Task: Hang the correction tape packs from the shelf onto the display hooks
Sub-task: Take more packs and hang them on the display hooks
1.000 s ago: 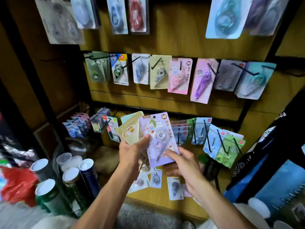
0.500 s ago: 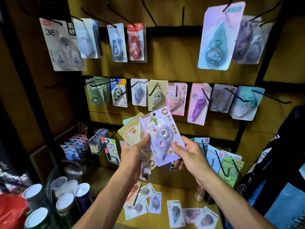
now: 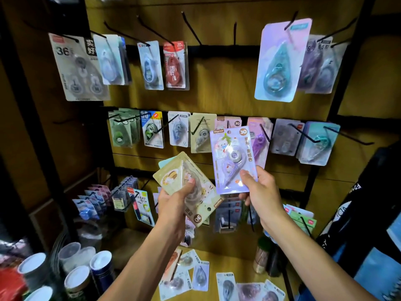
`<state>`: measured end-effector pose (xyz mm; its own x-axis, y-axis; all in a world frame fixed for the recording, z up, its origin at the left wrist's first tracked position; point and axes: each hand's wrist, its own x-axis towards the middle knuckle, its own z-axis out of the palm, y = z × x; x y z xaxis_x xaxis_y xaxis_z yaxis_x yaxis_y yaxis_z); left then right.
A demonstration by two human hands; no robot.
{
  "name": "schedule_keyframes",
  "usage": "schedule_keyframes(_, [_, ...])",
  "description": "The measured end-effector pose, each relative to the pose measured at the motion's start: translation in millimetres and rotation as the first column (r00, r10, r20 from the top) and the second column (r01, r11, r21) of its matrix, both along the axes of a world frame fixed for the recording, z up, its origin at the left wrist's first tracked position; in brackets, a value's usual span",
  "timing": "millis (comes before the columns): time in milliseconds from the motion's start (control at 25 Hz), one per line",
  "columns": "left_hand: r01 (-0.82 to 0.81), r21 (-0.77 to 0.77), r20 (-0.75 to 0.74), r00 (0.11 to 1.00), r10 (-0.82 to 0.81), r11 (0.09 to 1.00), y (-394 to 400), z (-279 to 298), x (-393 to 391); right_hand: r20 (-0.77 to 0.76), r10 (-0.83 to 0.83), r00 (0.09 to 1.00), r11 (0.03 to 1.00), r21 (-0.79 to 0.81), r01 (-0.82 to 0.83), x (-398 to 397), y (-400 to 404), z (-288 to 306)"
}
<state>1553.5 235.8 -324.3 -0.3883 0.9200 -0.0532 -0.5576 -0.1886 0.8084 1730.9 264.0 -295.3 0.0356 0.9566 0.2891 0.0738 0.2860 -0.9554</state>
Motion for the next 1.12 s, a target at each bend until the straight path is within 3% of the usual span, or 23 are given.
schedule_keyframes(400, [-0.015, 0.002, -0.020, 1.000, 0.015, 1.000, -4, 1, -19, 0.047, -0.185, 0.982, 0.979, 0.090, 0.180, -3, -10, -5])
schedule_keyframes(800, [-0.044, 0.004, -0.100, 0.994, 0.044, 0.999, -9, 5, -22, 0.095, -0.061, 0.994, 0.992, 0.113, 0.050, -11, -20, -6])
schedule_keyframes(1120, [-0.054, -0.024, -0.142, 0.989, 0.050, 0.998, 3, 2, -1, 0.087, -0.074, 0.993, 0.995, 0.078, 0.067, 11, -11, -20])
